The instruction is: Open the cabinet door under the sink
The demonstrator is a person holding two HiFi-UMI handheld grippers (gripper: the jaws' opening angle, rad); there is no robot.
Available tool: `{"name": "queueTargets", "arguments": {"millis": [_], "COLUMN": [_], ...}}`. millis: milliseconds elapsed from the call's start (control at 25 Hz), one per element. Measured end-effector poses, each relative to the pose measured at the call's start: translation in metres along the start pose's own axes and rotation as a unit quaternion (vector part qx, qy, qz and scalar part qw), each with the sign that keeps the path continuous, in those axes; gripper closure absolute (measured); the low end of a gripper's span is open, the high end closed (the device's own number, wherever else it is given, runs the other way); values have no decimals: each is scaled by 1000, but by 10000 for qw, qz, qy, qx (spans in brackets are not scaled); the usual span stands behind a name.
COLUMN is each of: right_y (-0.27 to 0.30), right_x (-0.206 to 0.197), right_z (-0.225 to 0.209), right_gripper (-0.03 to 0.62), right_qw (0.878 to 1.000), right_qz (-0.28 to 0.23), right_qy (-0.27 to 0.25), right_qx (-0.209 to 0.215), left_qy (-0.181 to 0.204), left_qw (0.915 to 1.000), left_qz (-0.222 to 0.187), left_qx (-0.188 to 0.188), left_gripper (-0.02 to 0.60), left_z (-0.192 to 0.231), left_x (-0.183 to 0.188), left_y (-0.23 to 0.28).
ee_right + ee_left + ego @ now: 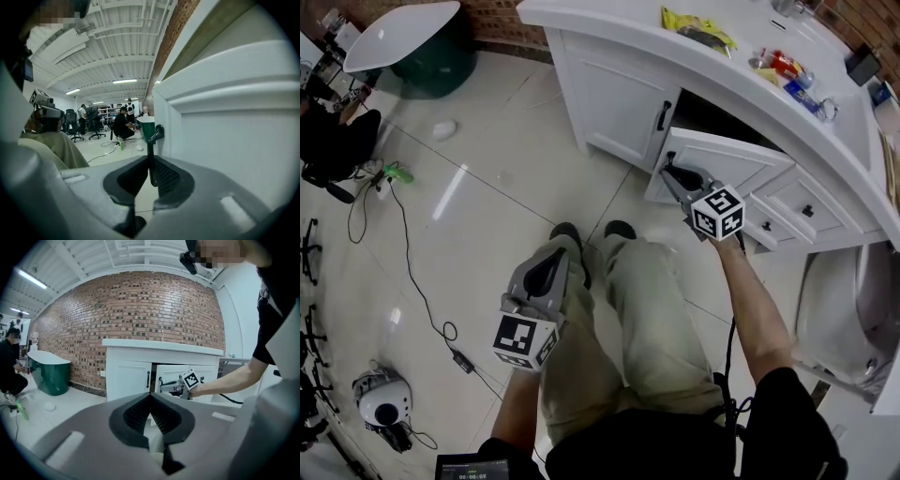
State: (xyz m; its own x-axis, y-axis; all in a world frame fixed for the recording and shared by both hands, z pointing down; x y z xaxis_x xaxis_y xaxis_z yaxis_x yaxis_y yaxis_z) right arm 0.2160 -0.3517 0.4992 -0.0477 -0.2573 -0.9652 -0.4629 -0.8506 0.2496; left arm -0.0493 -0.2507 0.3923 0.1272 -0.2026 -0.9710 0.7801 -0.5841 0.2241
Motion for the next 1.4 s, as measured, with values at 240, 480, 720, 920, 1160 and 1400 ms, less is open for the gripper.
{"name": "queueTargets", "arguments": {"millis": [240, 480, 720, 920, 1160, 1400], "right_y": [-27, -60, -97, -139, -193, -241], "right_x": [-11, -22, -34, -46, -62, -75], "right_z": [30, 54, 74, 85, 88, 79], "right_gripper": [574, 572, 569, 566, 560, 556], "right_qw": [9997, 9991, 9989, 9995, 9992, 9977], "right_qz": [39, 85, 60, -107, -357, -405], "right_qy": [-70, -94, -92, 20, 186, 259], "right_qx": [241, 416, 453, 287, -67, -477], "left_qy": [169, 210, 261, 383, 438, 426], "left_qw": [9997, 9997, 9996, 9989, 9985, 9986], "left_qz": [104, 100, 143, 261, 309, 278], "left_qx": [-112, -91, -37, -6, 106, 126], "left_gripper": [565, 565, 565, 565, 565, 565], "left_z": [-29, -47, -62, -76, -85, -105], "left_x": [-10, -16, -24, -33, -45, -56], "left_y": [-6, -16, -25, -32, -53, -72]}}
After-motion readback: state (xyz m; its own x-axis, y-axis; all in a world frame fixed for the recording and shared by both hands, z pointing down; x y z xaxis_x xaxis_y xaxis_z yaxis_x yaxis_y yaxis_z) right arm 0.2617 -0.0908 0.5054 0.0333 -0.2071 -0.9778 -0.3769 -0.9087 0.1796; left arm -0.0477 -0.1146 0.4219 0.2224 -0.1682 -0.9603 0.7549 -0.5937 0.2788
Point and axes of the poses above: the fingertips, and each gripper's own axes: y forward along the fingers, z to its left, x out of its top, the point moved 2 cm from there along -y, backward along the fingers, and after that the axes turned 3 degrees about -z, right-handed, at the moved point
